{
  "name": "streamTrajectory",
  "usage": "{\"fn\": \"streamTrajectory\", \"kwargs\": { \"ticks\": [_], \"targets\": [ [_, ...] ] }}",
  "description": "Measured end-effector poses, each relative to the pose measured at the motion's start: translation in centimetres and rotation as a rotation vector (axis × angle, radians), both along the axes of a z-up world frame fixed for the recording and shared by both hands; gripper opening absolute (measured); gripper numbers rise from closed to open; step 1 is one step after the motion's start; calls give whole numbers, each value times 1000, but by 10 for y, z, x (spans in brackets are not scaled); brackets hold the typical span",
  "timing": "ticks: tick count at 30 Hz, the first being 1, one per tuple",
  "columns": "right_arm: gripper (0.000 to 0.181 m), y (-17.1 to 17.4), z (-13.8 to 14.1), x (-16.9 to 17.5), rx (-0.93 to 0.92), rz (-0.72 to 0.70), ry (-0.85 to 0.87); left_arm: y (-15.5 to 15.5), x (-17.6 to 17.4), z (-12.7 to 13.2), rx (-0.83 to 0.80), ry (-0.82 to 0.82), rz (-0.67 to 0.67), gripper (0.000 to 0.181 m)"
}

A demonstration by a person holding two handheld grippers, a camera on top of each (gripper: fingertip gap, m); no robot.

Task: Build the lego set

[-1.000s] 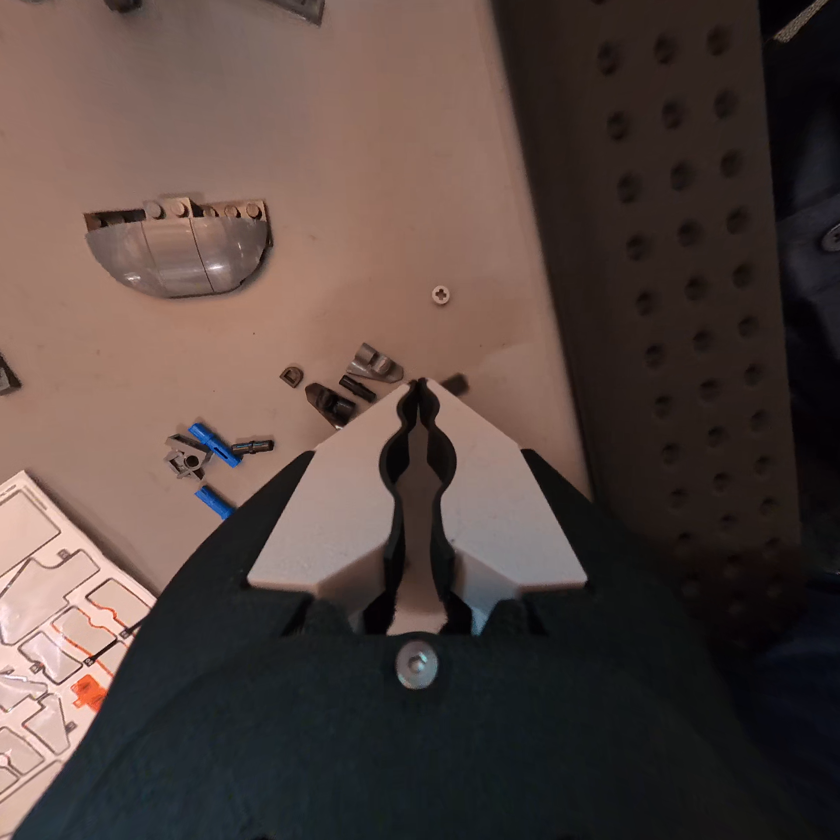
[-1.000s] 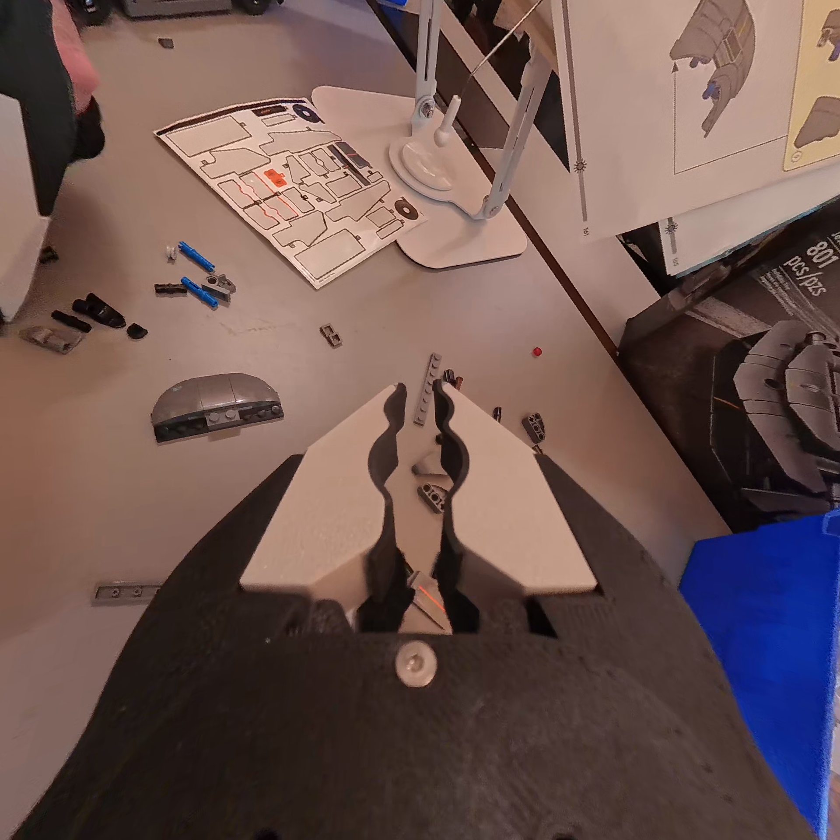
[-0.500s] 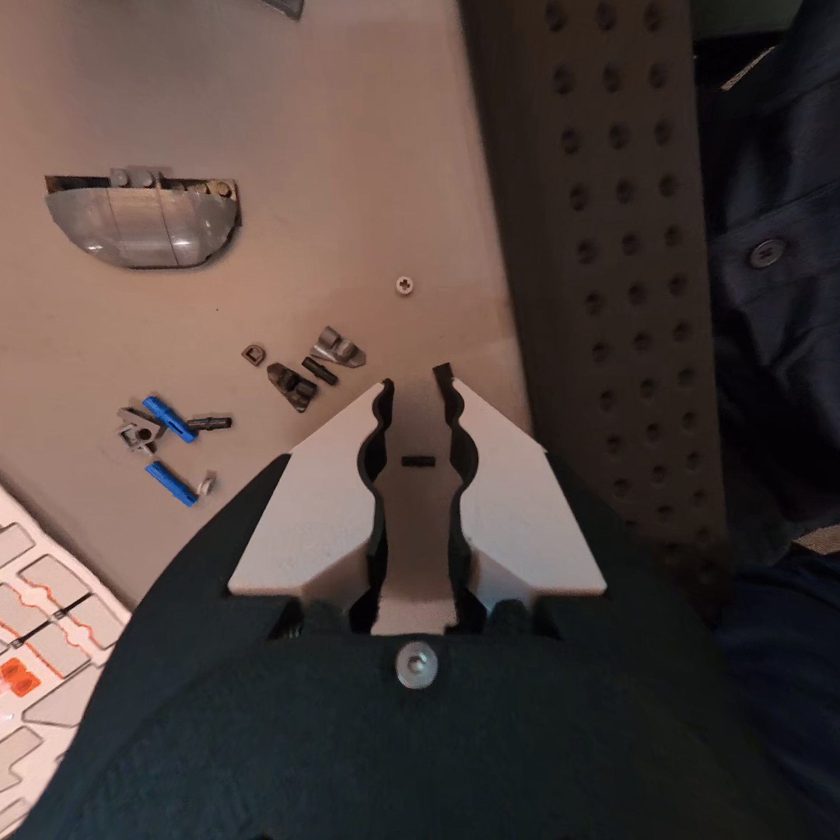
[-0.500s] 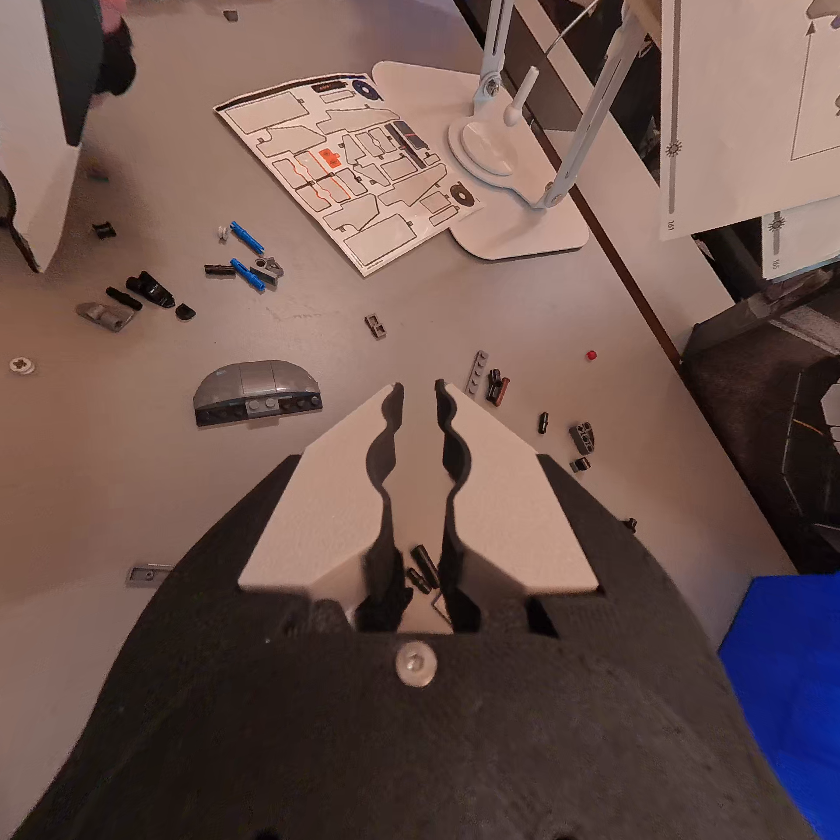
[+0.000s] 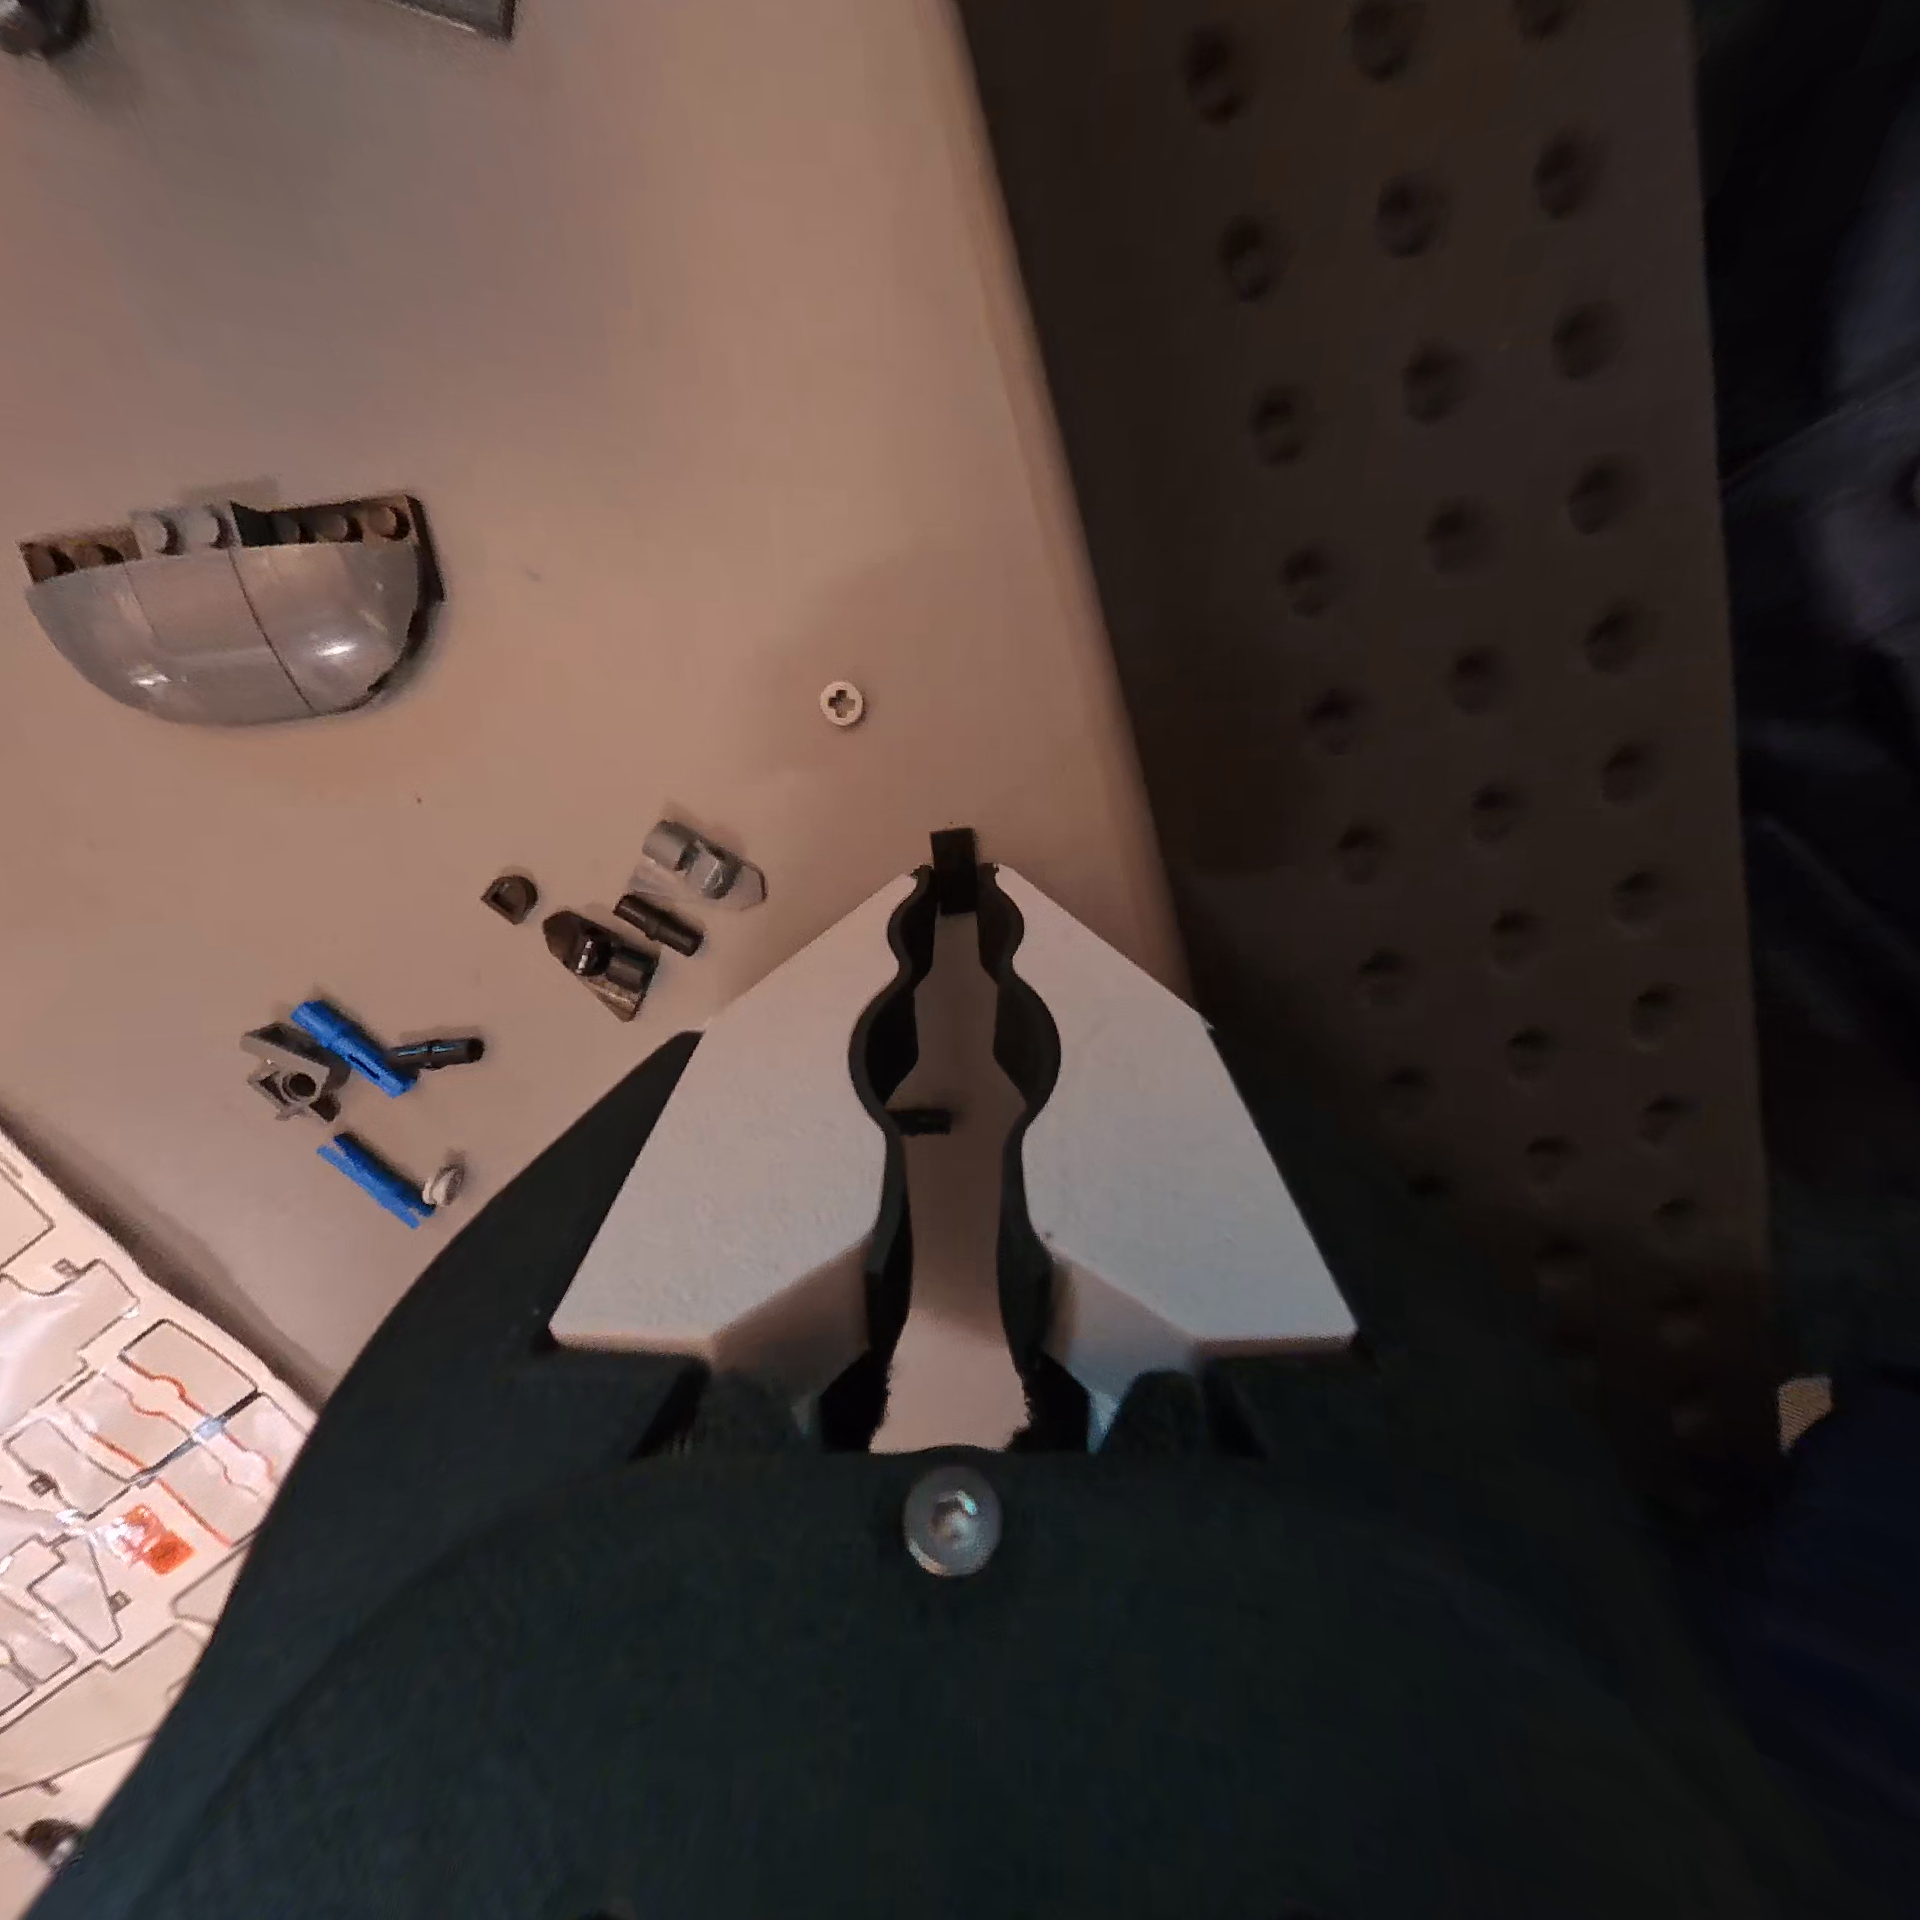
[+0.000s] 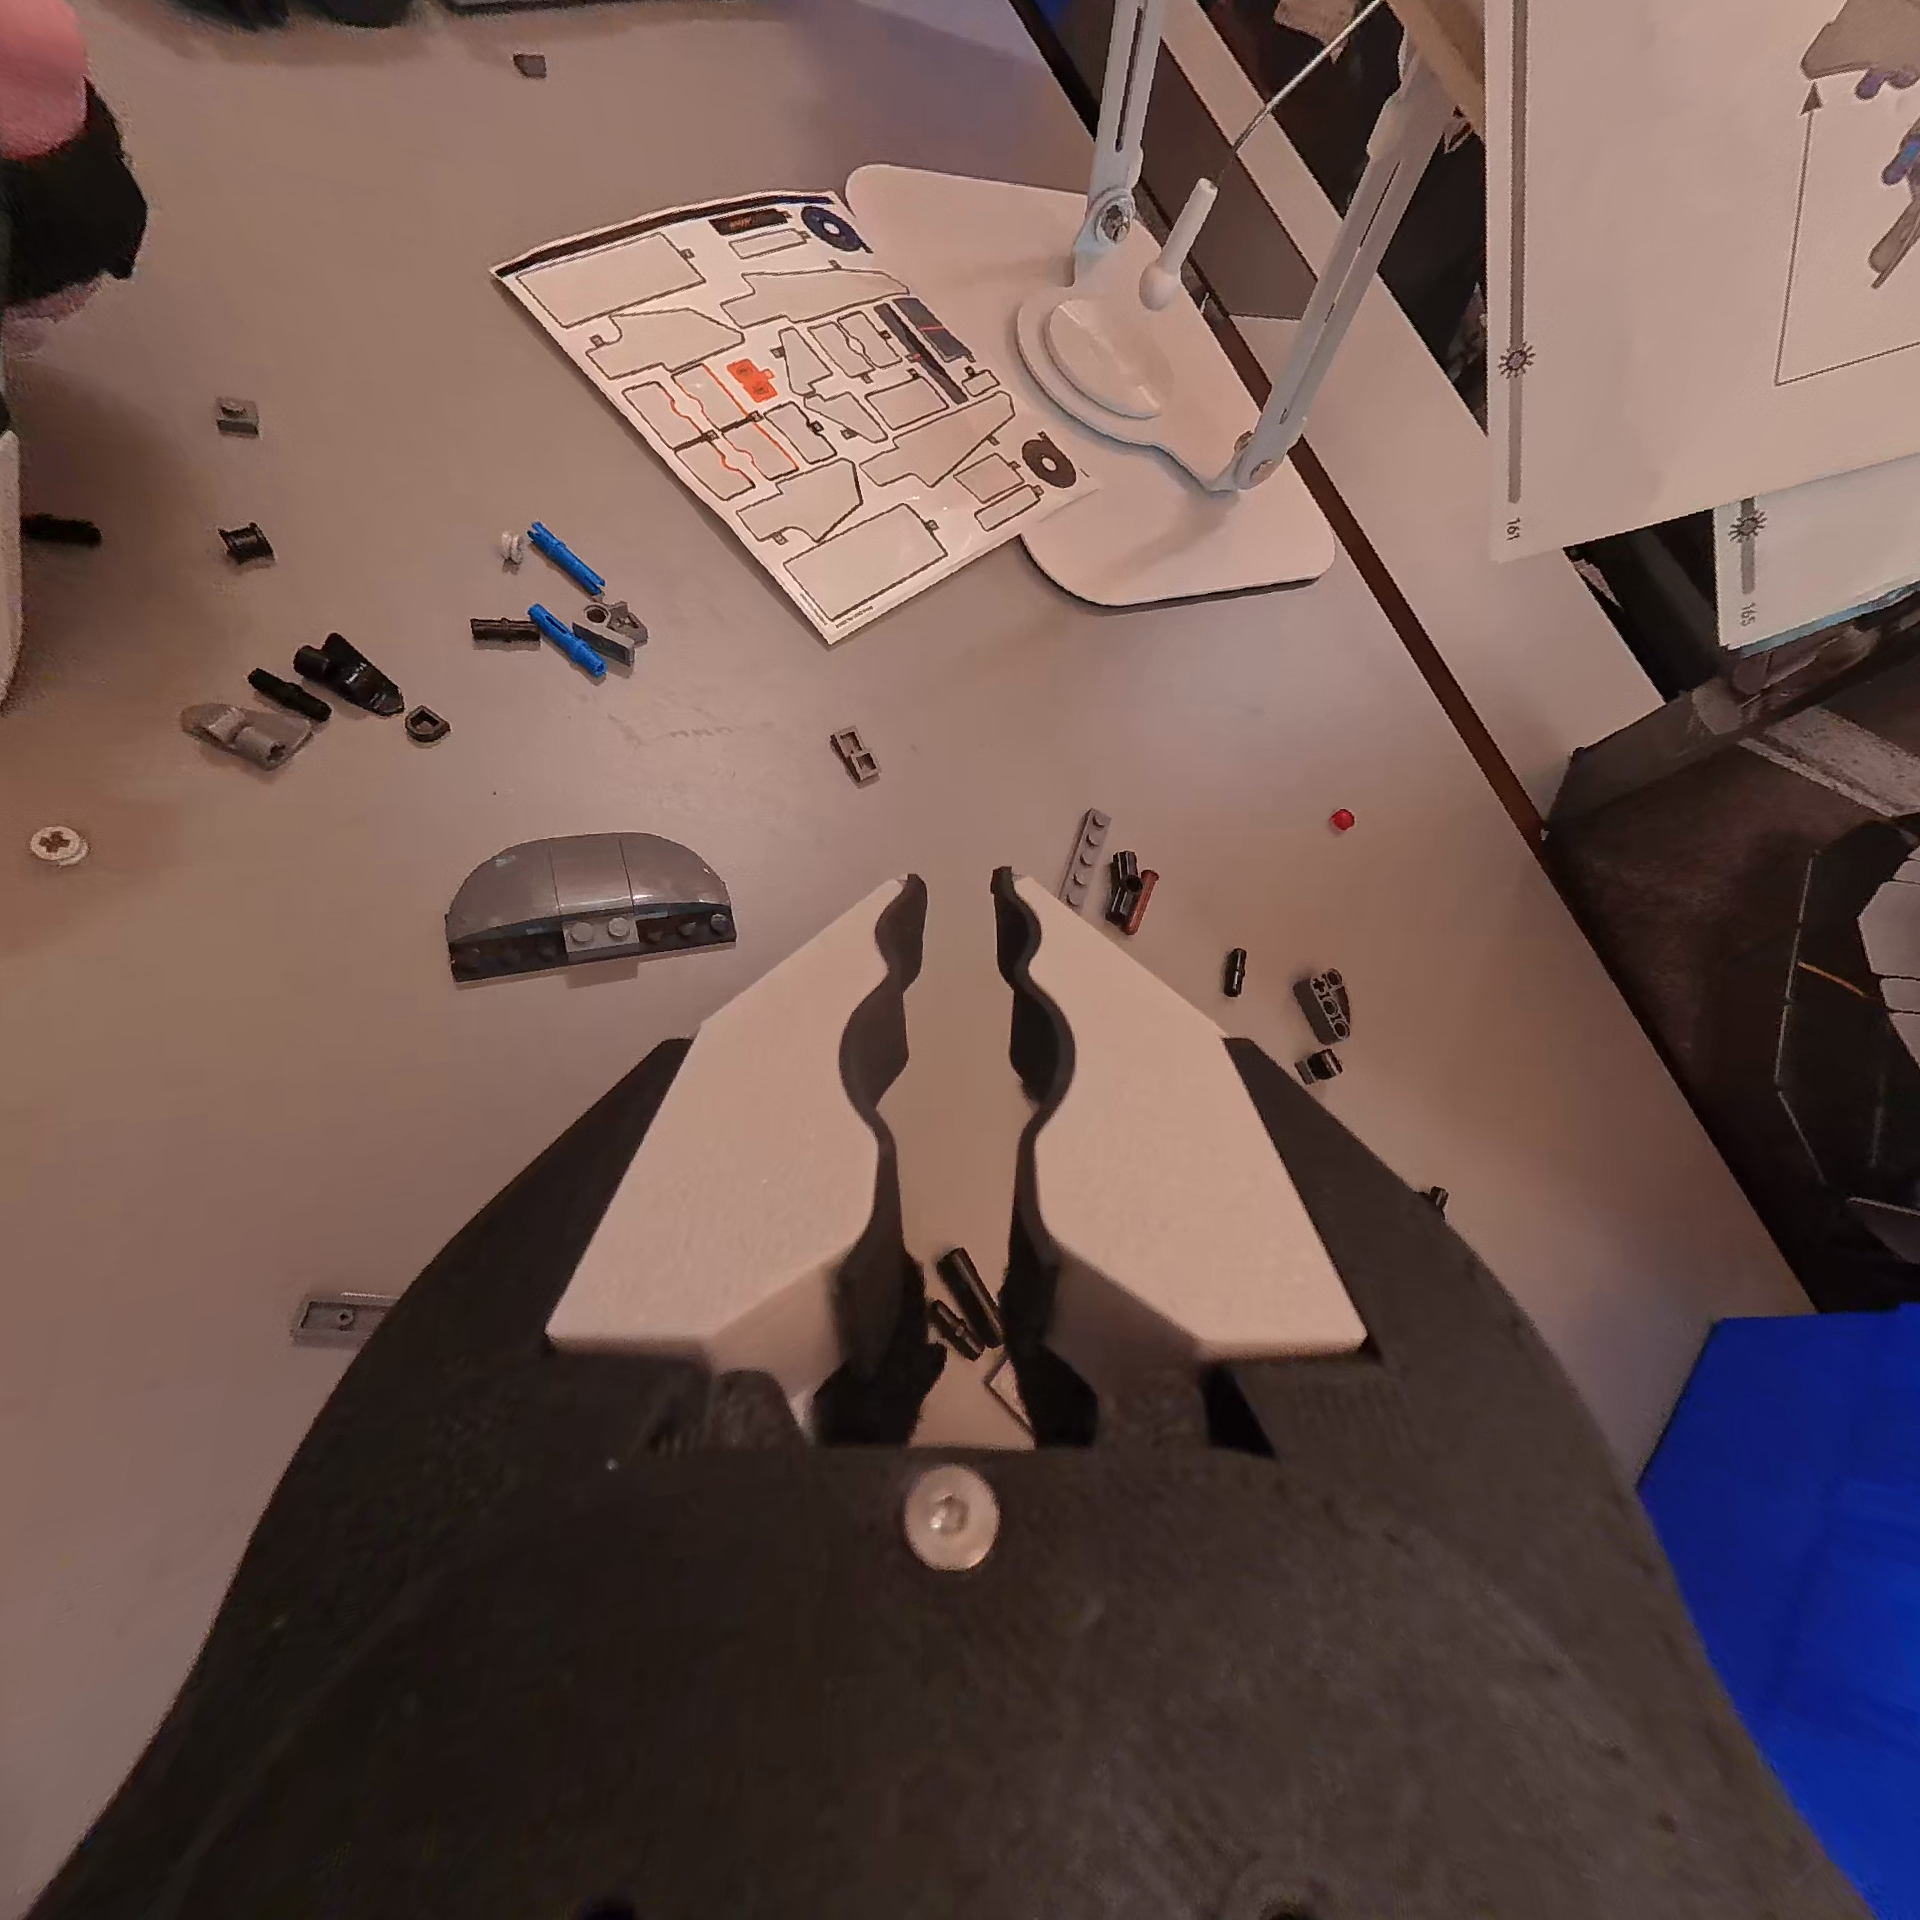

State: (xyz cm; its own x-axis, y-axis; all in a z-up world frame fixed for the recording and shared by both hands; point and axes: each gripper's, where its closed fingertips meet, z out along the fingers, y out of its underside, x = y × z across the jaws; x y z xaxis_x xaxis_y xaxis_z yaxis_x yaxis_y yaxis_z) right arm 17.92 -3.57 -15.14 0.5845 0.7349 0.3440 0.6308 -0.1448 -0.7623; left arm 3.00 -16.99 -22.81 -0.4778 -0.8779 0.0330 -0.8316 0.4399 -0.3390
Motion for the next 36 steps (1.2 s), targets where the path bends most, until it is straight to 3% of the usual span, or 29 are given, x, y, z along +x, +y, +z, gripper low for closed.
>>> {"fn": "streamTrajectory", "kwargs": {
  "ticks": [5, 10, 12, 17, 23, 36],
  "targets": [
    [13, -2, 1, -4, -6, 17, 5, 12, 16, 14, 50, -116, 15, 5],
    [14, -8, -2, -9, -44, 55, 27, 50, 49, 36, 149, -276, 136, 4],
    [14, -13, -6, -13, -76, 85, 33, 53, 62, 38, 112, -299, 164, 5],
    [13, -38, -29, -30, -198, 235, -15, 75, 84, 31, 246, -314, 155, 5],
    [14, -56, -44, -43, -197, 350, -116, 82, 97, 33, 272, -347, 149, 5],
    [6, -52, -37, -48, -135, 345, -113, 80, 104, 40, 230, -410, 180, 5]
  ]
}}
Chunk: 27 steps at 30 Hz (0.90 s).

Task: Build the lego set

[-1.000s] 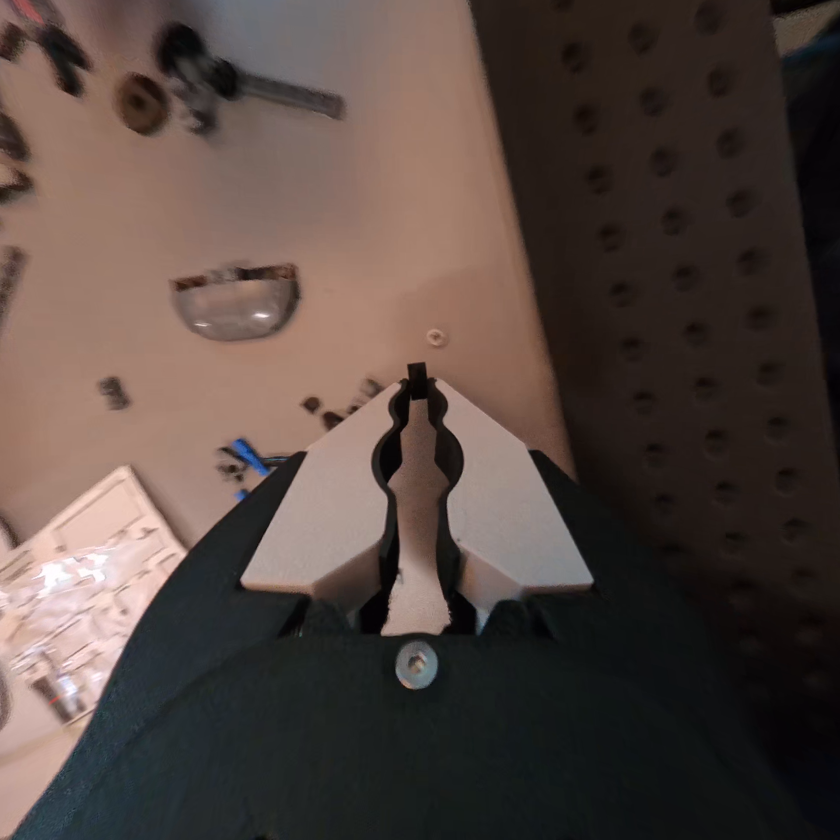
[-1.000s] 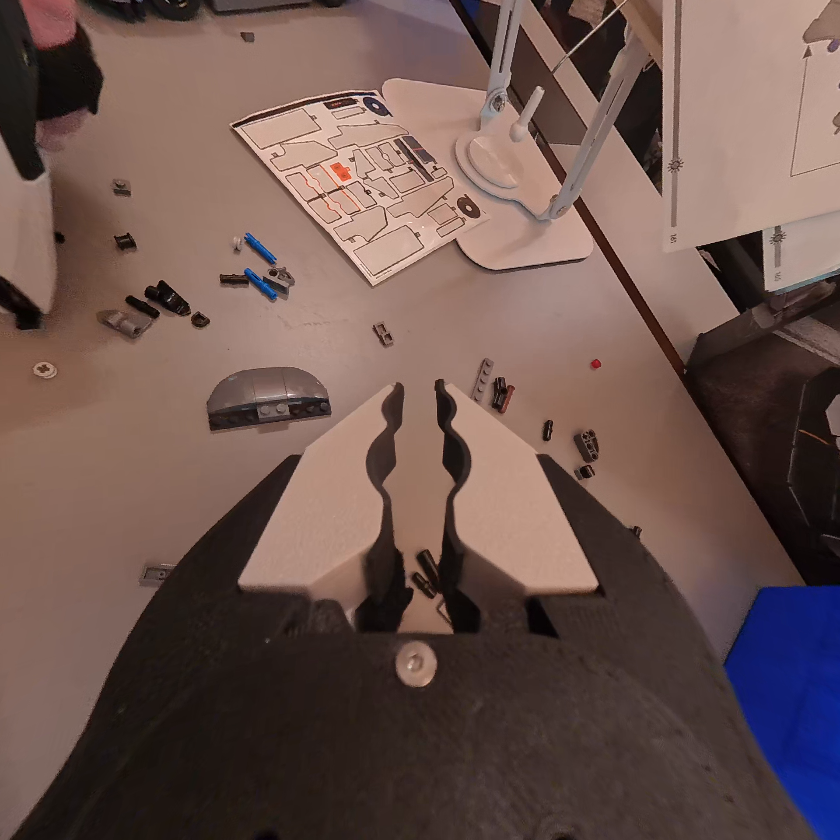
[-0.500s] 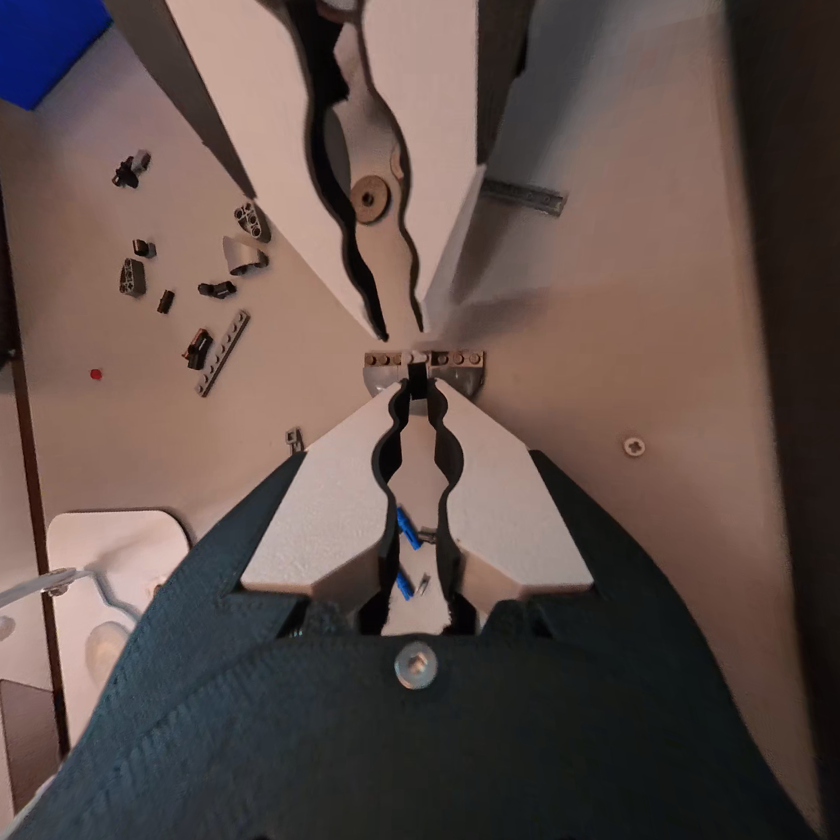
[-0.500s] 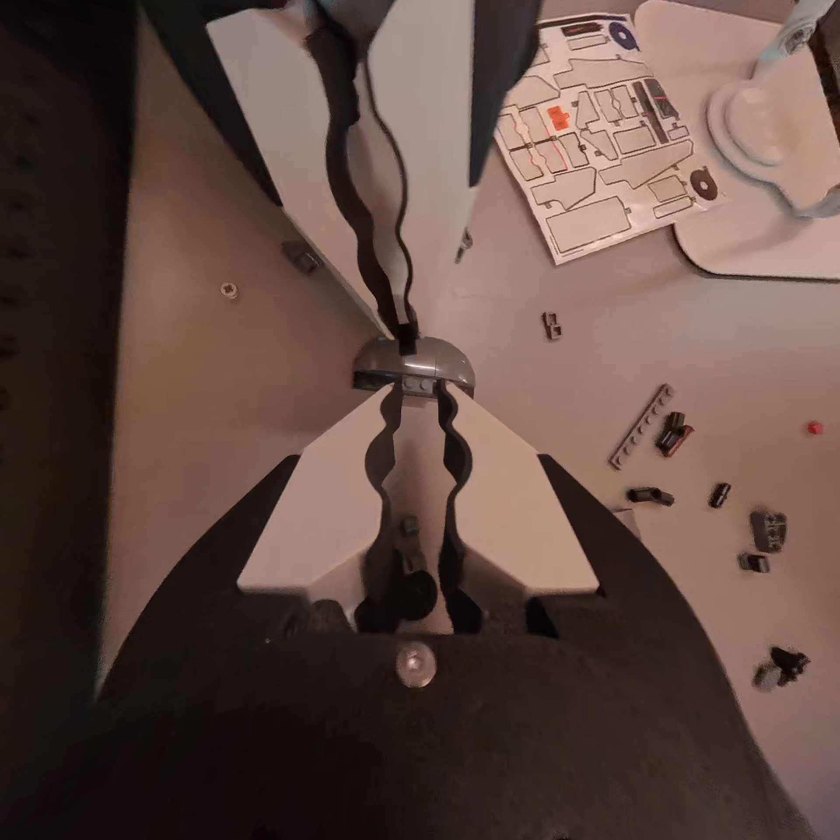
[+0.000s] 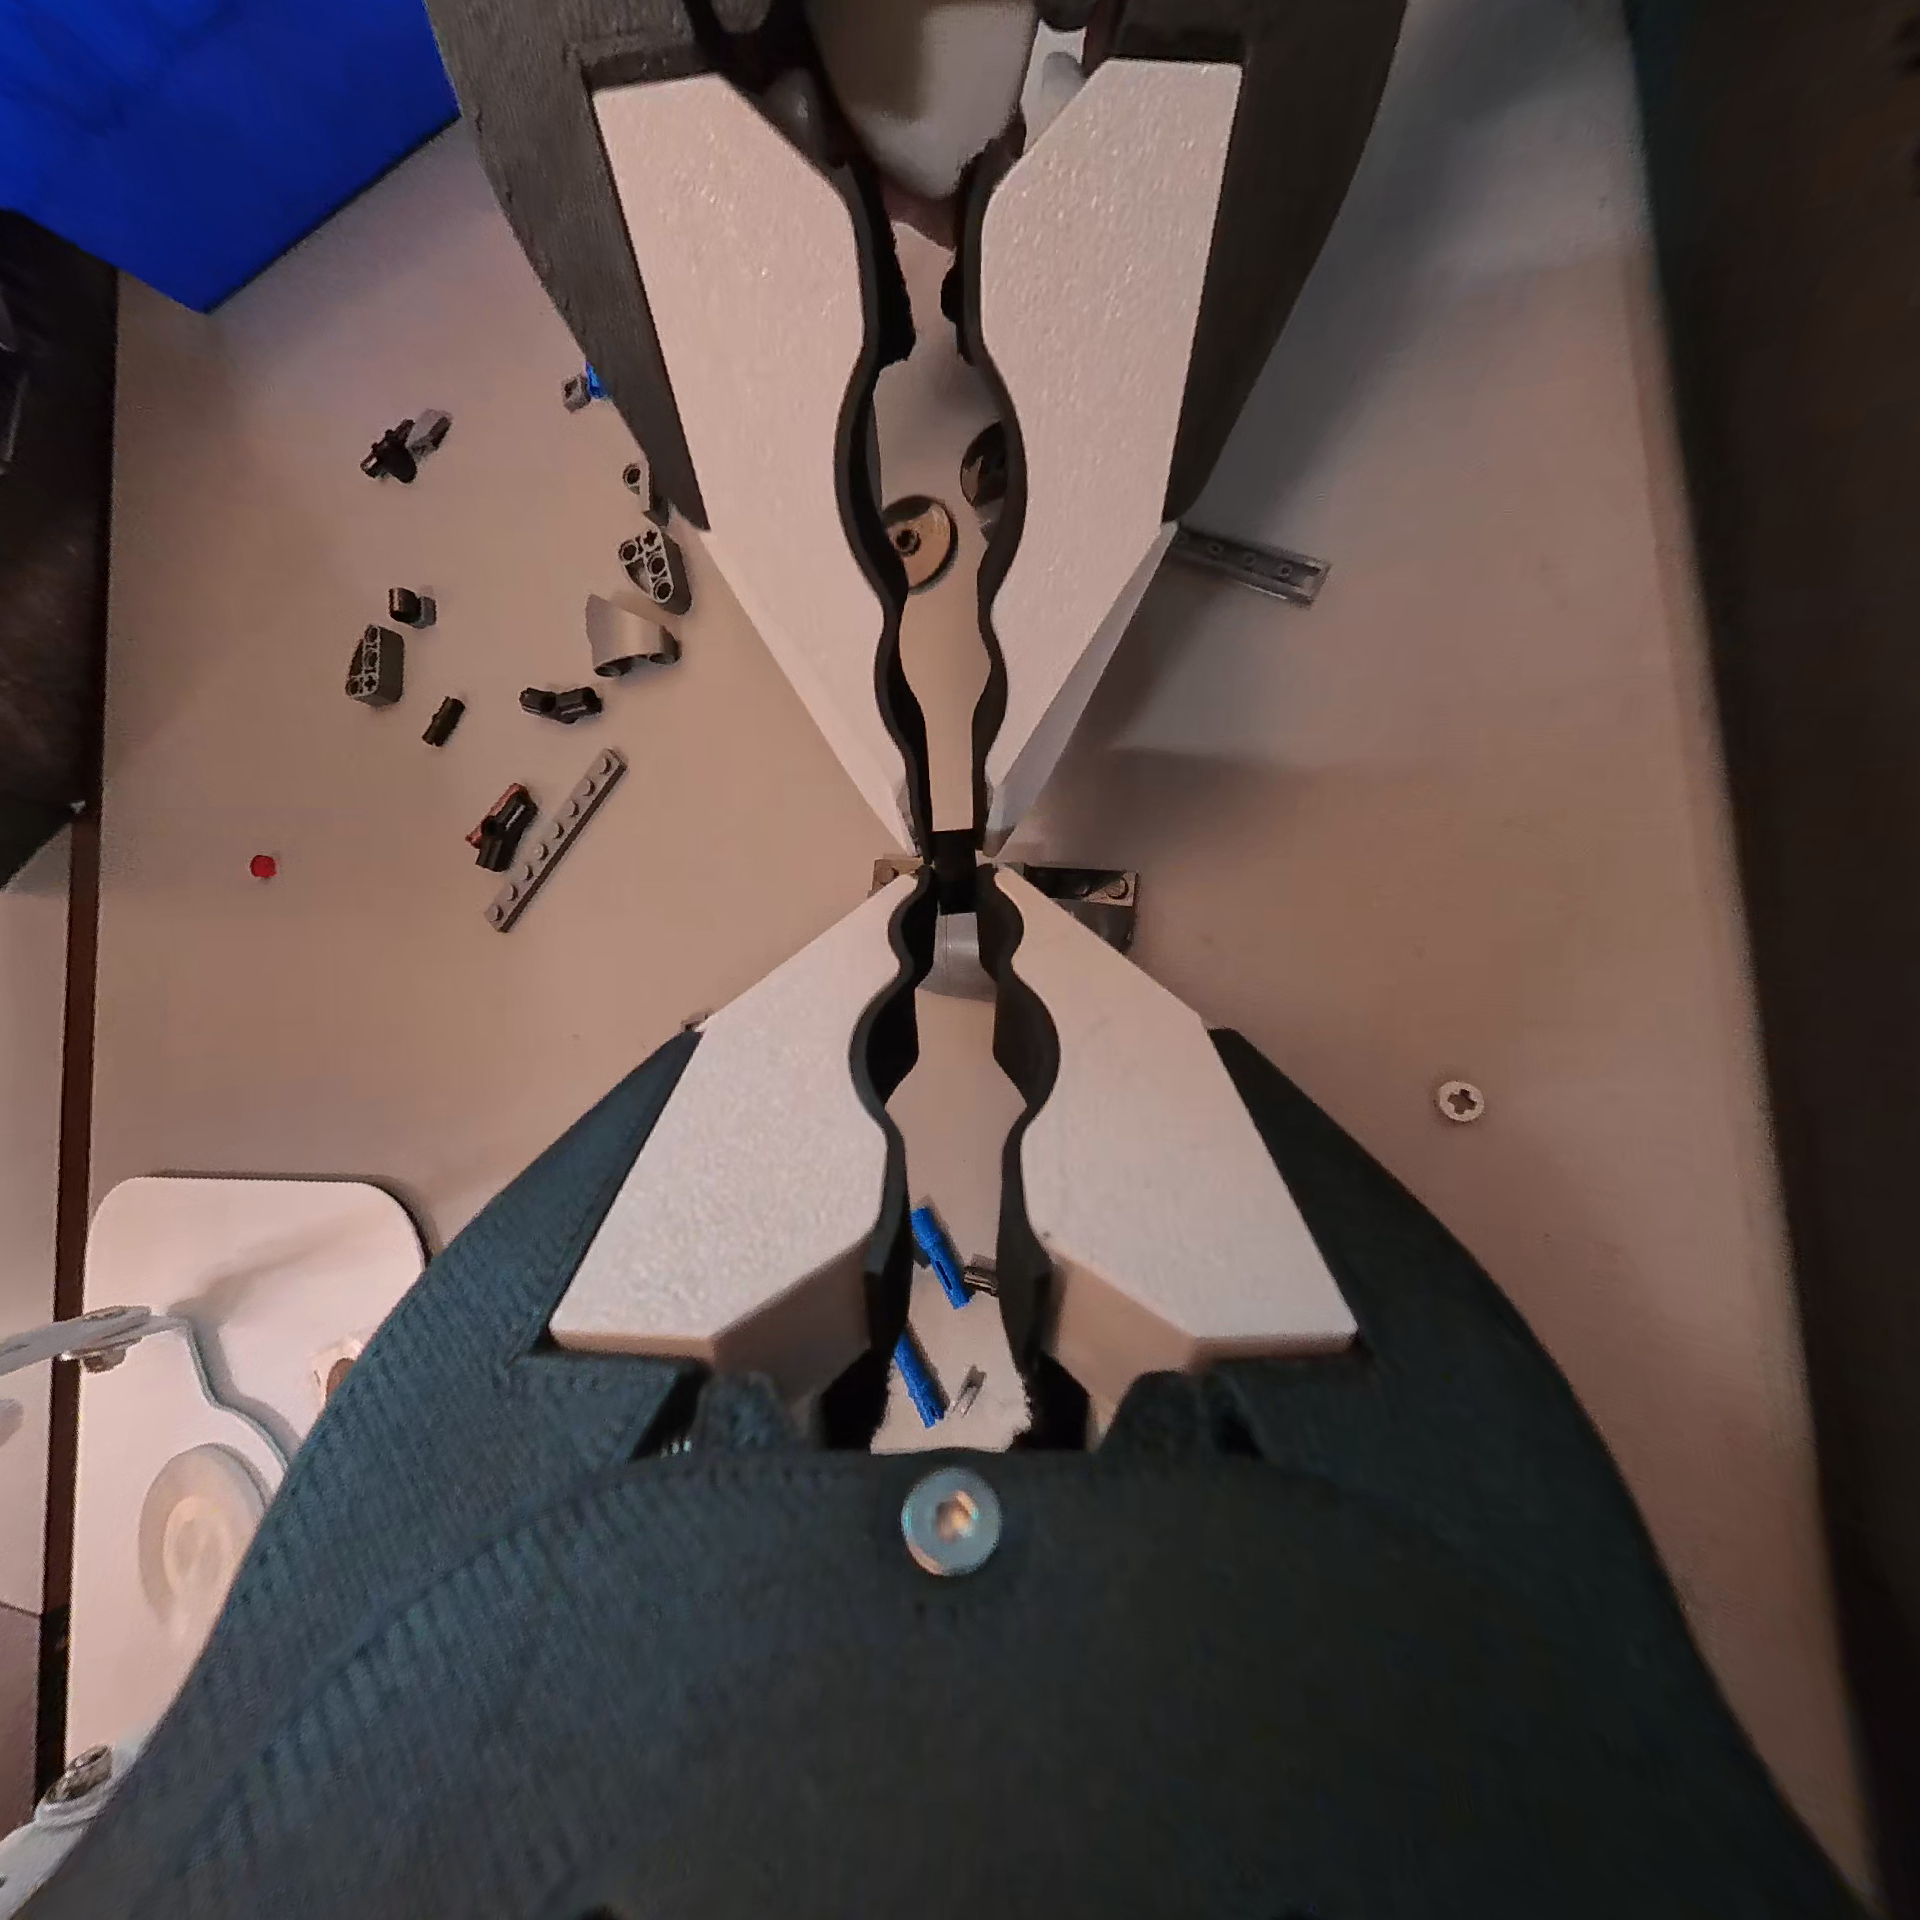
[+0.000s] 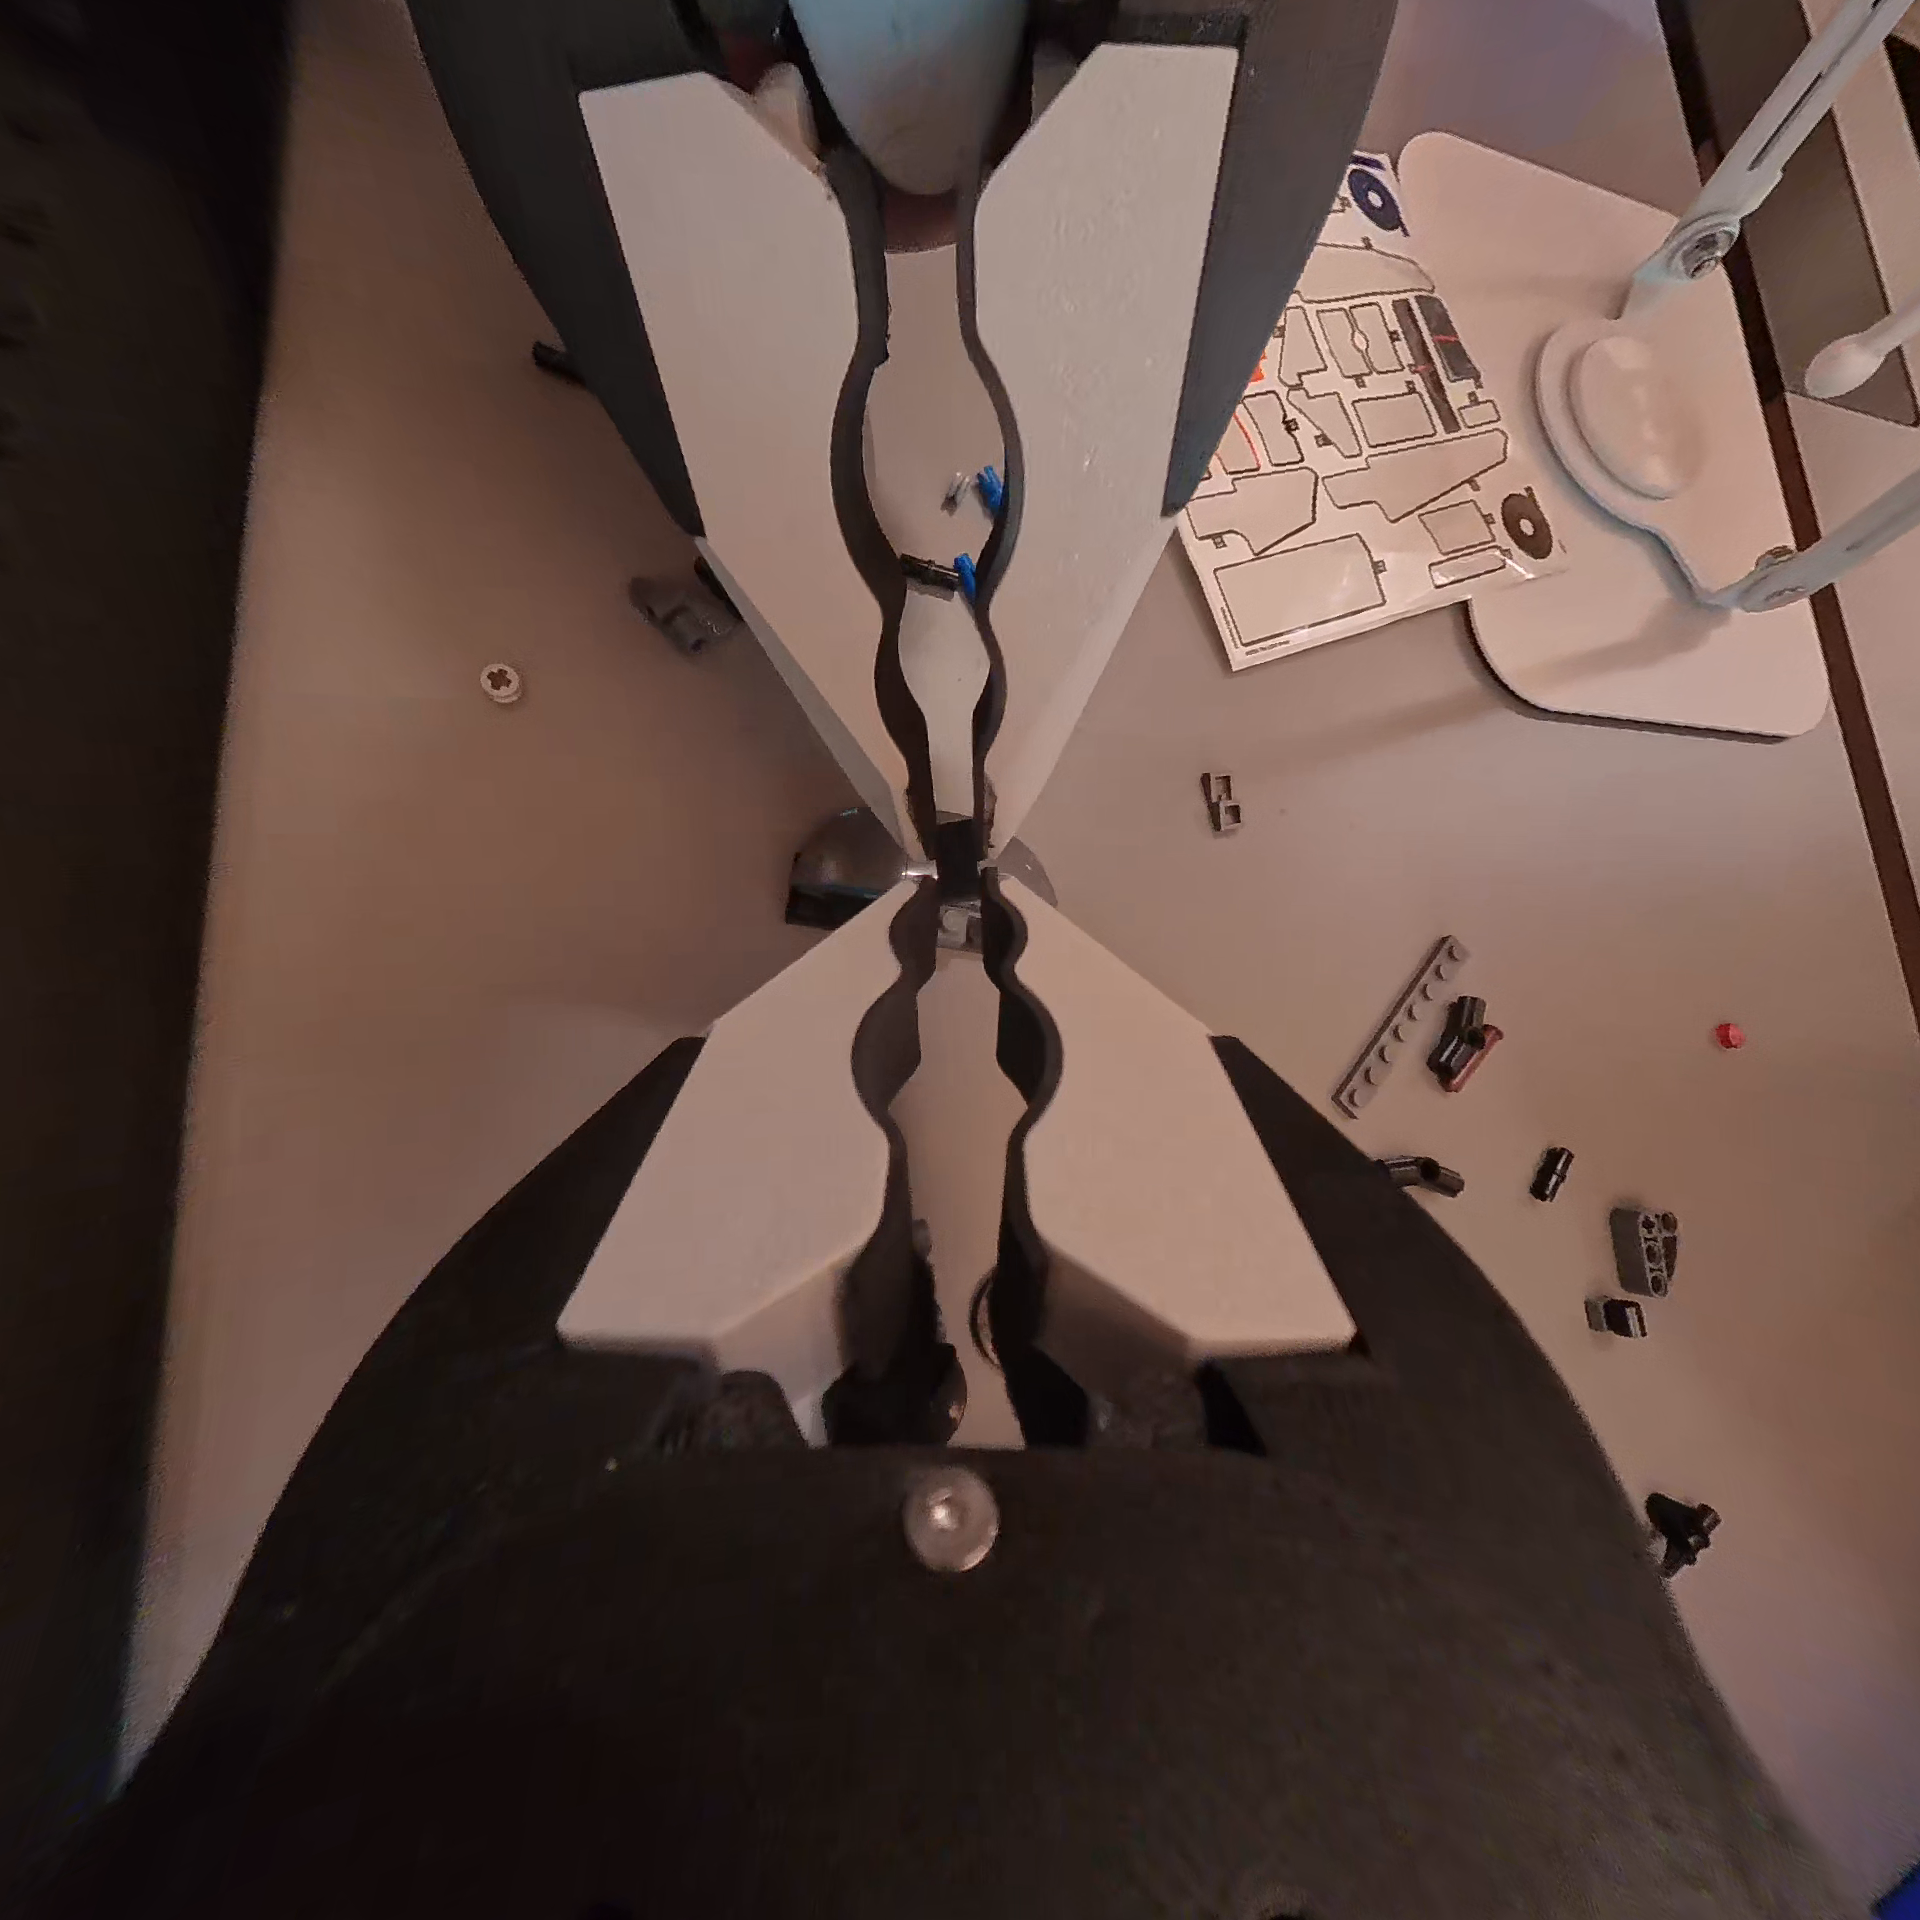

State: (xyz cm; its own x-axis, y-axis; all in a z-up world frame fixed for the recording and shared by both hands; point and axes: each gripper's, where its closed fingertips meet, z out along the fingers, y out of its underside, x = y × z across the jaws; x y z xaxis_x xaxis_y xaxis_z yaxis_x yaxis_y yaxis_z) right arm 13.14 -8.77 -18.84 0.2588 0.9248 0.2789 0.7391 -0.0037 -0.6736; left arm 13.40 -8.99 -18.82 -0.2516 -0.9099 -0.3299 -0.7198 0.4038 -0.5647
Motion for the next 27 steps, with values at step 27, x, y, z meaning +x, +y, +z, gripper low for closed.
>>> {"fn": "streamTrajectory", "kwargs": {
  "ticks": [27],
  "targets": [
    [6, 10, -4, 20, -21, -70, 9, -2, -14, -31, -162, 144, 95, 19]
  ]
}}
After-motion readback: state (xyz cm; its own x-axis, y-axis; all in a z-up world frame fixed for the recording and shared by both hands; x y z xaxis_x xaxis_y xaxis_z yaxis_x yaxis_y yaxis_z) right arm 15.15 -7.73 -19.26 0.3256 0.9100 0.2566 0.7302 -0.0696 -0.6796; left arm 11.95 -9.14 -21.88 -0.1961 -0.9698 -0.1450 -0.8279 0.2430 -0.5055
